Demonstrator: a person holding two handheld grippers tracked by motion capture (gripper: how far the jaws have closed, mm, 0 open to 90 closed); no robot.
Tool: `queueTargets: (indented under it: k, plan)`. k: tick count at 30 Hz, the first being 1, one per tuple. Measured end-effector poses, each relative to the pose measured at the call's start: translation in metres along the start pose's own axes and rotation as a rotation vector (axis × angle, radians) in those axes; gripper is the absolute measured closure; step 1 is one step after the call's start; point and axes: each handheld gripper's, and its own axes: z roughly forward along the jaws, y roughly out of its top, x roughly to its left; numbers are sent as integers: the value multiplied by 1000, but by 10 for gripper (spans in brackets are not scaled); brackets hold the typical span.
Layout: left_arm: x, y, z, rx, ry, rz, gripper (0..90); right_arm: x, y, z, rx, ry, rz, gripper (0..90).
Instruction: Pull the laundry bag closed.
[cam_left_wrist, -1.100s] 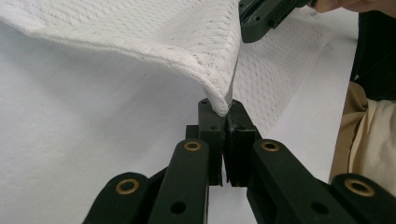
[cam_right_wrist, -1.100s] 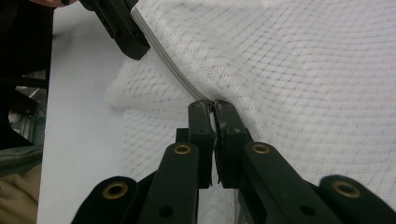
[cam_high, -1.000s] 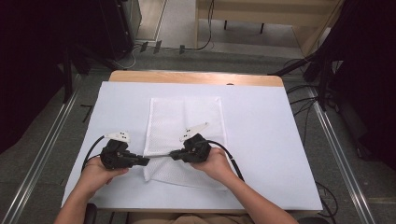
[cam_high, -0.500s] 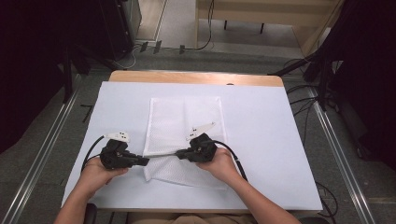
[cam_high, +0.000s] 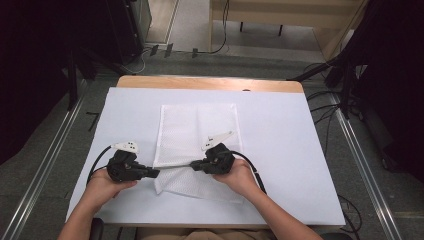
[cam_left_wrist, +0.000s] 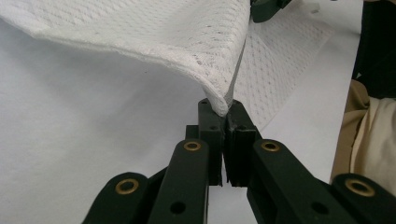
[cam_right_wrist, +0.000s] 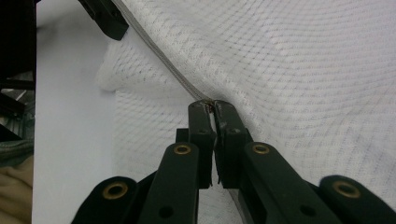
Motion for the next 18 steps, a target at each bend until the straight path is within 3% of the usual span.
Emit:
queueTargets:
  k: [5,10,16,18]
  plan:
    - [1,-1,1,20,5,-1,881,-1,-2,1,17,-12,-11,883]
    - [2,-2,0,13,6,-10,881,-8,-6,-1,11,-10,25,883]
    - [3,-2,-1,15,3,-13,880,-7,-7,-3,21,-18,15,883]
    - [3,-3,-1,15,4,-15,880,-10,-9,-5,22,-21,31,883]
